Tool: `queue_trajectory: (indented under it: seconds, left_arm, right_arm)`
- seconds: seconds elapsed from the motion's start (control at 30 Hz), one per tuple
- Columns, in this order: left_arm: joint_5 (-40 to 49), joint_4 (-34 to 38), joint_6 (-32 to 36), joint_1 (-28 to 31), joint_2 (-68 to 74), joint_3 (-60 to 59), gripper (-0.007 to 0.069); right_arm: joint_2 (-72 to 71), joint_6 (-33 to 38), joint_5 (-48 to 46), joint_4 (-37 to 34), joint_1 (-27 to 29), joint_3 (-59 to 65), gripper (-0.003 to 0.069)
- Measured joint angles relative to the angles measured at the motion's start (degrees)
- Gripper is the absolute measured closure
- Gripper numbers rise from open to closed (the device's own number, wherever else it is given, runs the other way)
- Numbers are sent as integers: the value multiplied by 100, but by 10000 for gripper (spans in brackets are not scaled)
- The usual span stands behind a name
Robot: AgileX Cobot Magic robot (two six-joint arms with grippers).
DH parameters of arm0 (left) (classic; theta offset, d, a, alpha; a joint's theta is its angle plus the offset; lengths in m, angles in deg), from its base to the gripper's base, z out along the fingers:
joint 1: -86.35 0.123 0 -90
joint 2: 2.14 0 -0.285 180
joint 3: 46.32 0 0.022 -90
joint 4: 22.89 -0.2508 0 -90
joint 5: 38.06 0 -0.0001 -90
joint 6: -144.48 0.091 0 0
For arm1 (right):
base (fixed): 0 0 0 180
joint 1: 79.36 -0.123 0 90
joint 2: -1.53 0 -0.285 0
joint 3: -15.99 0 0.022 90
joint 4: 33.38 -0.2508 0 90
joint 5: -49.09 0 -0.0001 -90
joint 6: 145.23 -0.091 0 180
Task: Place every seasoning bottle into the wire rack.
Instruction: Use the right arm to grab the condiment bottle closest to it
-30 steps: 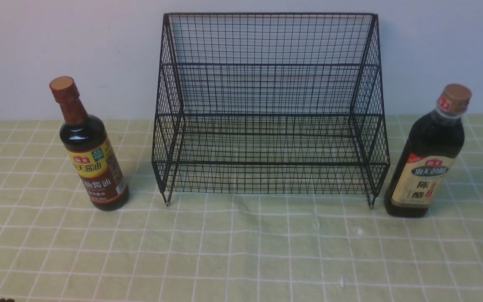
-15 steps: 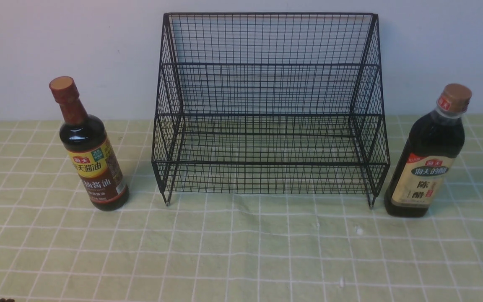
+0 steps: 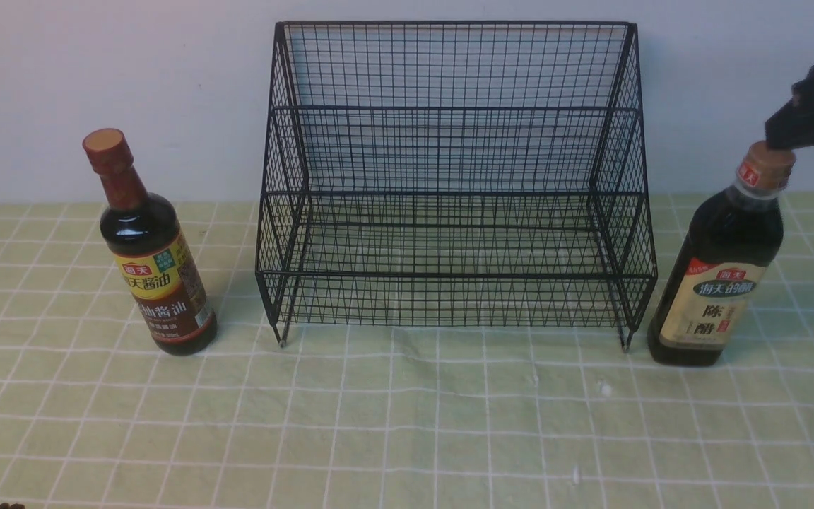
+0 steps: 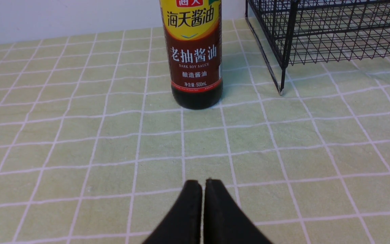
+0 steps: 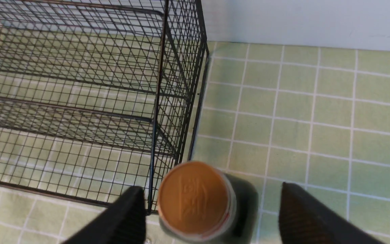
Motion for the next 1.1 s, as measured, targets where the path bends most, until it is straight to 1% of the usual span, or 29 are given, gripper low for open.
queue_trajectory:
  seconds: [0.07, 0.17, 0.47, 0.6, 0.73, 0.83, 0.87, 0.93, 1.1]
  left_arm:
    - [0, 0, 0, 0, 0, 0, 631]
    - [0, 0, 0, 0, 0, 0, 631]
    - [0, 0, 0, 0, 0, 0, 631]
    - [0, 0, 0, 0, 0, 0, 631]
    - [0, 0, 0, 0, 0, 0, 631]
    - [0, 0, 0, 0, 0, 0, 631]
    - [0, 0, 0, 0, 0, 0, 631]
    - [0, 0, 0, 0, 0, 0, 631]
    - [0, 0, 0, 0, 0, 0, 631]
  right_arm:
    - [108, 130, 12, -73, 0, 0, 110]
    - [148, 302, 17, -178, 0, 0, 81]
    - [299, 498, 97, -243, 0, -11, 72]
    - [516, 561, -7, -243, 0, -11, 74]
    - [554, 561, 3, -222, 0, -11, 117]
    - [620, 561, 19, -233, 0, -16, 228]
    - [621, 561, 19, -244, 0, -16, 246]
    - [685, 591, 30, -316, 0, -24, 330]
    - [692, 751, -102, -353, 0, -74, 326]
